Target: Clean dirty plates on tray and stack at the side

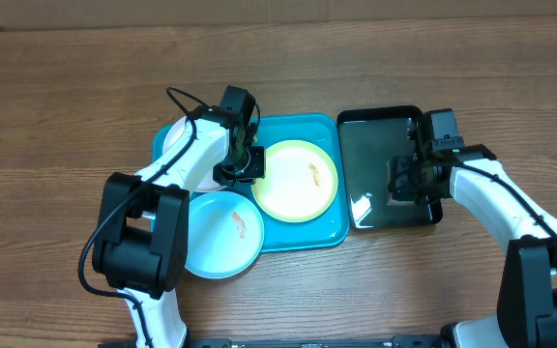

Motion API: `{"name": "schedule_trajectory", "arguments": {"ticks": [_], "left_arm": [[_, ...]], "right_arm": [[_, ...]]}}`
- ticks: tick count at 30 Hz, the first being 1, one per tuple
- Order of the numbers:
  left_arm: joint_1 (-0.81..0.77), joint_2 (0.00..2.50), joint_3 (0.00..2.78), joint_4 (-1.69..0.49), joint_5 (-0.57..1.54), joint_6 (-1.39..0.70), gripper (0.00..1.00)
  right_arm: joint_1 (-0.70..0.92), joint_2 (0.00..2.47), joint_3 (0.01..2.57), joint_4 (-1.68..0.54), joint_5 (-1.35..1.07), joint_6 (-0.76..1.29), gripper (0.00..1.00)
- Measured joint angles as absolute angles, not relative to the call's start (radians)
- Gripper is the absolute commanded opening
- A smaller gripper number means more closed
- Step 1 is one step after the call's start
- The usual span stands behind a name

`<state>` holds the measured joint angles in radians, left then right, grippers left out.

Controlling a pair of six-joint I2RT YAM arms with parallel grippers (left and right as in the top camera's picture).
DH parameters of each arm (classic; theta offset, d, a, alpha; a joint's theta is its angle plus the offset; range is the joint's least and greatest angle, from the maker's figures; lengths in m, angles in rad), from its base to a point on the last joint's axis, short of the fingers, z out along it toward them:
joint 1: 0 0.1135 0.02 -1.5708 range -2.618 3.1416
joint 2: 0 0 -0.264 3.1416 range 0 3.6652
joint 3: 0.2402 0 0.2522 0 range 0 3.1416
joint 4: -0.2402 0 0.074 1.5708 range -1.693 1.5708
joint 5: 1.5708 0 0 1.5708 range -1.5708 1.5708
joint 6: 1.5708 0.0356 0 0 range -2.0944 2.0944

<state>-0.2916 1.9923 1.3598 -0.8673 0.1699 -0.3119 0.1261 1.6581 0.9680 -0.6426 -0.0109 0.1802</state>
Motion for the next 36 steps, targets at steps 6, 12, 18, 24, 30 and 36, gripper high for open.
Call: {"name": "schedule_trajectory", "arguments": {"ticks": [6, 12, 18, 24, 30, 36], "left_arm": [[-0.292, 1.992, 1.360, -0.868, 0.170, -0.312, 0.04], [-0.292, 1.992, 1.360, -0.868, 0.170, -0.312, 0.04], [-0.292, 1.992, 1.360, -0.868, 0.170, -0.312, 0.04], [-0.292, 1.992, 1.360, -0.867, 0.170, -0.312, 0.08], [-0.292, 1.992, 1.360, -0.856, 0.164, -0.316, 0.22], [-0.292, 1.992, 1.360, -0.844, 0.160, -0.320, 0.05]], "right_arm": [[0.126, 1.659, 0.966, -0.637, -0.010, 0.179, 0.50], [0.128, 1.692, 0.963, -0.636, -0.011, 0.179, 0.50], [0.138, 1.726, 0.961, -0.624, -0.012, 0.173, 0.33], [0.140, 1.726, 0.961, -0.628, -0.012, 0.171, 0.14], [0.140, 1.726, 1.005, -0.740, -0.012, 0.164, 0.04], [0.140, 1.726, 1.107, -0.809, -0.012, 0.162, 0.04]]}}
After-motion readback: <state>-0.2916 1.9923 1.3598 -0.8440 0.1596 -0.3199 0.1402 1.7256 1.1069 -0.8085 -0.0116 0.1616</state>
